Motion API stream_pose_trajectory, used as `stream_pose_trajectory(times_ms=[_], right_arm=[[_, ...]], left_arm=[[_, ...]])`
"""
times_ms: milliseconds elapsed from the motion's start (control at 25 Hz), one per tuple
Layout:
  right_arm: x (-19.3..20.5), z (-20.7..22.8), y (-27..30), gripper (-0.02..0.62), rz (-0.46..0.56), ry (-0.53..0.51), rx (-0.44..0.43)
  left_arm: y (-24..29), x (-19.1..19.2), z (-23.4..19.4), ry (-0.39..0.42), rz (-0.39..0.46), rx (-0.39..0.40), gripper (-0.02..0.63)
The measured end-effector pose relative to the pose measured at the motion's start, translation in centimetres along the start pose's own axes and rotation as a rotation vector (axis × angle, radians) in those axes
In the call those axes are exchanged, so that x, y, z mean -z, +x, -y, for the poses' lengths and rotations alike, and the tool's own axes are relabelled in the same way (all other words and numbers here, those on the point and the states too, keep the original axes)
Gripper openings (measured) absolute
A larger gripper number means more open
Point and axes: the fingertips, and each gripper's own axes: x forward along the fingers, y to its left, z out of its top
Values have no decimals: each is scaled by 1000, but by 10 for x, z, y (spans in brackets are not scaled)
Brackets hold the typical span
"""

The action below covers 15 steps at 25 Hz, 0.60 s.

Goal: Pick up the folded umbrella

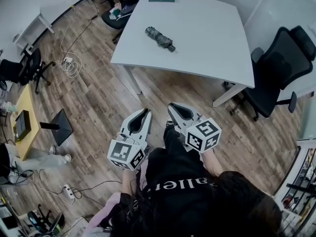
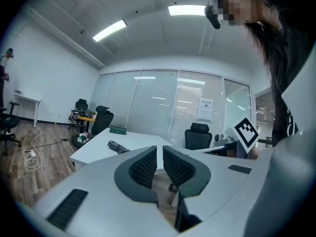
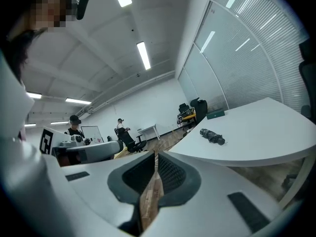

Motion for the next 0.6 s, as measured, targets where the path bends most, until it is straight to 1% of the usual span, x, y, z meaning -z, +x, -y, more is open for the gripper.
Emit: stream_pose_trajectory(times_ms=[280,600], right_arm=[[-29,54,50,34,-9,9,22],[-73,113,110,34,-22,3,12]], left_arm=[[63,-16,-45,-5,-18,16,54],[144,-43,-90,-4,-27,22,54]])
